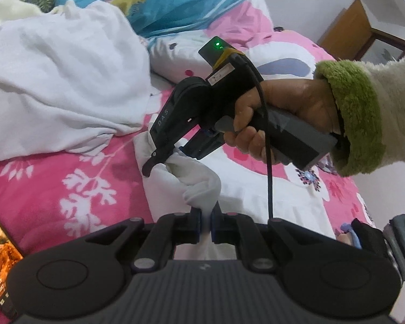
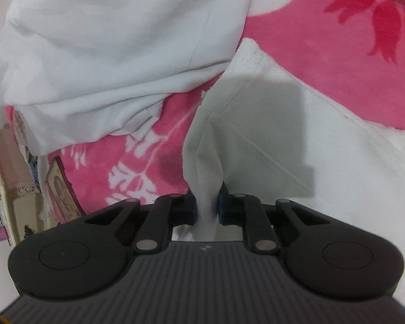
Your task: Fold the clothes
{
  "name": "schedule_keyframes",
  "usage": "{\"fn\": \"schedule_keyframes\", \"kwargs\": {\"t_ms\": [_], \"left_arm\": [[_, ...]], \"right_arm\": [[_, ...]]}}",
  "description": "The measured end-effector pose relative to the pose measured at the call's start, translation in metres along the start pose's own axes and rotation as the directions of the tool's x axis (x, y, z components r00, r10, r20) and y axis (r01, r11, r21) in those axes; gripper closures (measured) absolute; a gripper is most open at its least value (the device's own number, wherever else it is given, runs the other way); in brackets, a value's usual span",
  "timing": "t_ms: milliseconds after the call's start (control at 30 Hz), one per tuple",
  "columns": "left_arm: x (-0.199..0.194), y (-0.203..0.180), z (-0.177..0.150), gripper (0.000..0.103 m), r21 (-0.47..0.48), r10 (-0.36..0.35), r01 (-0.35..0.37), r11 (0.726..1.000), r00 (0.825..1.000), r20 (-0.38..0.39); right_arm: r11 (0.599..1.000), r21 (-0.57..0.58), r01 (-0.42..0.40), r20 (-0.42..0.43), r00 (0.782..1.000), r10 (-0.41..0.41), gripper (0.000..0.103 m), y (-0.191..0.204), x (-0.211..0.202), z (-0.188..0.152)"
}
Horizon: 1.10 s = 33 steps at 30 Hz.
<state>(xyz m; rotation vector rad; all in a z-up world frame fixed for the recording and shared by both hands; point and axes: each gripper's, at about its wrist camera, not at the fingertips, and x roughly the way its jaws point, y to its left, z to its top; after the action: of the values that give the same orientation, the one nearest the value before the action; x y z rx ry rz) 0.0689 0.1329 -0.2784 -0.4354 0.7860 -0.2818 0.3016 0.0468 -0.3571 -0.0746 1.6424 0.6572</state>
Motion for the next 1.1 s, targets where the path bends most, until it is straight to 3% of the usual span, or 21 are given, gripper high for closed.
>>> {"fn": "schedule_keyframes", "kwargs": {"t_ms": [333,533,833,1100], "left_arm": [[0.001,-0.024,0.007,0.095,0.069,-0.109,0.109,0.992,0.994,-0.007],[0.009,-0.054,0.012,0.095,0.133,-0.184,0.188,0.973,0.982,-0.039],[0.045,-0.122,-0.001,0.095,0.244,-0.279,0.300,0.922,0.953,-0.119],[0.091,-0.183,-0.032,0.095,0.291,-0.313,0.372,0.881,0.921,-0.232]], "right_arm": [[0.999,0.018,-0.033,0.182,0.983,0.030,0.093,-0.016,-0.046,-0.049],[0.996,0.061,-0.064,0.274,0.961,0.045,0.094,-0.028,-0.072,-0.054],[0.989,0.124,-0.077,0.399,0.917,0.021,0.094,-0.107,-0.105,-0.113],[0.977,0.201,-0.072,0.478,0.878,-0.034,0.094,-0.182,-0.117,-0.174]]}}
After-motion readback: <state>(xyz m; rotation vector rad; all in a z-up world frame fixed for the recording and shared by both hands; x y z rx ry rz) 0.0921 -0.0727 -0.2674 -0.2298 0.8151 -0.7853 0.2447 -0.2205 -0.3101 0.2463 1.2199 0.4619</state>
